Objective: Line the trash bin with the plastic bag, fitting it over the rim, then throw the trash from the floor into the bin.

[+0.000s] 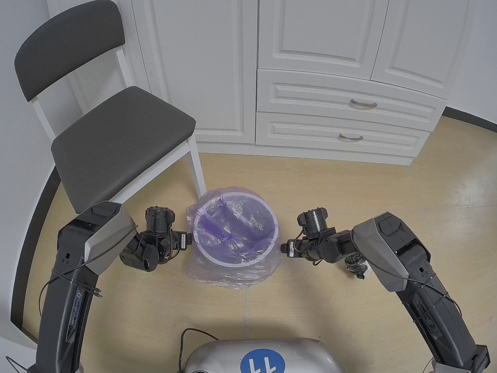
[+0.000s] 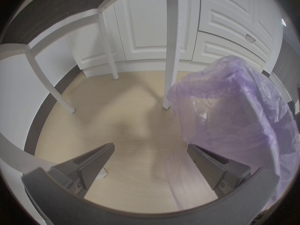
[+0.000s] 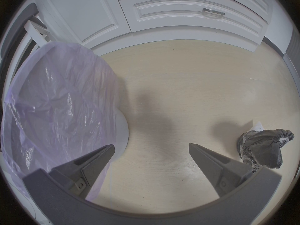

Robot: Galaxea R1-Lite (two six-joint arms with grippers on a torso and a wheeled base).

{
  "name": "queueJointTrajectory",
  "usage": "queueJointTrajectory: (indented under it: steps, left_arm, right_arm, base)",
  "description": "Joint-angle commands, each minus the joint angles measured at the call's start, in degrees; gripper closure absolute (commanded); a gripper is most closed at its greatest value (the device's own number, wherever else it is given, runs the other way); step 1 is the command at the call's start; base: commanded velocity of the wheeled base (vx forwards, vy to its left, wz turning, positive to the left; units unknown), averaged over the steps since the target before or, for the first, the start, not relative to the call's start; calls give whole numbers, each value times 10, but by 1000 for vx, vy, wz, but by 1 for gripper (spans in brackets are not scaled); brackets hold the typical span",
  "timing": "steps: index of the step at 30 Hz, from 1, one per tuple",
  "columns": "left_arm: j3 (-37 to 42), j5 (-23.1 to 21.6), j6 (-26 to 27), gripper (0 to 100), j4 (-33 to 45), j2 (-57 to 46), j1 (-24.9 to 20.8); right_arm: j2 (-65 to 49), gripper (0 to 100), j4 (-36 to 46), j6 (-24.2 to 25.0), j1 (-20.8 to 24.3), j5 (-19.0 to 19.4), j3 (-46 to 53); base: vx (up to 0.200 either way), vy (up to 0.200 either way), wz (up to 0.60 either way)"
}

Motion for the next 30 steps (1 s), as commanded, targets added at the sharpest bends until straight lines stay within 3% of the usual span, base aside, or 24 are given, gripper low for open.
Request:
queueJointTrajectory:
  steps: [1,21,25,30]
  left_arm:
    - [-29,-15,0,0,24,14,3]
    - [-182,-22,3,0,151,78,3]
    - [-166,-20,6,0,147,70,4]
    - [-78,-23,8,0,141,7,11]
  right_arm:
    - [1,0,0,0,0,0,0]
    - [1,0,1,0,0,0,0]
    - [1,0,0,1,0,-1,0]
    - [-4,0,-5,-1,0,-10,0]
  base:
    - [0,0,0]
    - [0,0,0]
    - [0,0,0]
    - [0,0,0]
